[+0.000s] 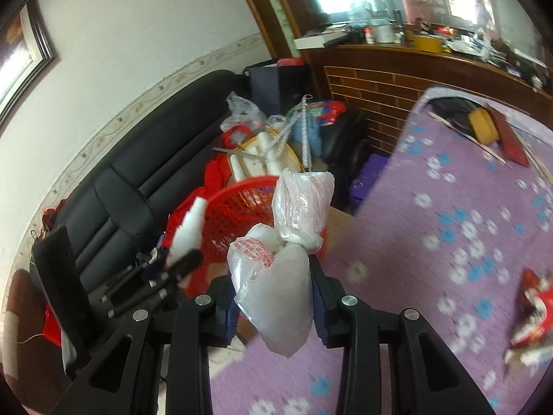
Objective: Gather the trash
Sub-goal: 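Carry the glue bottle and plastic bag over the red mesh basket, then open both grippers to drop the bottle and bag into the basket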
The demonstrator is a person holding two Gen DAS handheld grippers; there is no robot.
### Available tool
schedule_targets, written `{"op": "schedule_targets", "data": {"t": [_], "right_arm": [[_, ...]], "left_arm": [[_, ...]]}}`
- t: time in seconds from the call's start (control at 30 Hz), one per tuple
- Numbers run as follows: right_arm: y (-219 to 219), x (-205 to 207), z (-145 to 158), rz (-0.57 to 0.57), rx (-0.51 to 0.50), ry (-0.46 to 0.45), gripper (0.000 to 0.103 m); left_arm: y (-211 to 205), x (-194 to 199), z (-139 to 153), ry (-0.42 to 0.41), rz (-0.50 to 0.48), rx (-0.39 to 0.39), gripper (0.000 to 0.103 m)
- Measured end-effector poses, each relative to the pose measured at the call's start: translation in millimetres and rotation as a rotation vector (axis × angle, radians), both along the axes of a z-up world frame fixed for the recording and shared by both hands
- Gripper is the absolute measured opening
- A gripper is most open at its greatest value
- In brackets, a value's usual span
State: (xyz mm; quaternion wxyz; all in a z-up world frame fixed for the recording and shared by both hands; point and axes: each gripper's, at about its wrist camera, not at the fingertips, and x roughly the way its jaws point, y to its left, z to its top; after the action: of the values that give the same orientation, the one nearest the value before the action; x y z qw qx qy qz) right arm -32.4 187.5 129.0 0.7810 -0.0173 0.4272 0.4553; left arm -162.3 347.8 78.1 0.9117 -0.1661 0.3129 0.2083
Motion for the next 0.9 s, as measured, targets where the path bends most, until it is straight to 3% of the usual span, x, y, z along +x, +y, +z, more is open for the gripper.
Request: {"op": "schedule_targets", "data": {"t": [0.13,0.17,0.2,0.23,0.4,0.67,0.9], "right_arm": [[33.4,8.7,-1.1,0.026,0.023,0.022,0.040],[40.2,11.2,-1.7,0.032,0.029,0.025,0.042],[46.0,13.2,-1.9,0.039,0.033,0.025,0.049],[50.2,15.8,-2.1,0.031,0.030,0.023,0.057],[34.5,18.7,2.6,0.011,0.058,0.022,0.058],[-44.8,-3.5,1.8,-0.063,0.060,0.002,0.058],[-145.6,-13.5,-11.1,-0.208,0.054,0.011,0.060]], "left_arm": [[6.1,2.8,-0.5,0.000,0.008,0.007,0.029],[7.5,3.4,-0.5,0.000,0.010,0.004,0.033],[10.0,3.8,-0.7,-0.002,0.012,-0.003,0.046],[10.9,2.8,0.3,-0.012,0.016,-0.008,0.051],[3.1,-0.1,4.8,-0.032,-0.006,0.008,0.053],[-54.8,9.9,12.3,-0.037,-0.147,0.047,0.057],[-123.2,28.4,12.4,-0.019,-0.297,0.082,0.058]]}}
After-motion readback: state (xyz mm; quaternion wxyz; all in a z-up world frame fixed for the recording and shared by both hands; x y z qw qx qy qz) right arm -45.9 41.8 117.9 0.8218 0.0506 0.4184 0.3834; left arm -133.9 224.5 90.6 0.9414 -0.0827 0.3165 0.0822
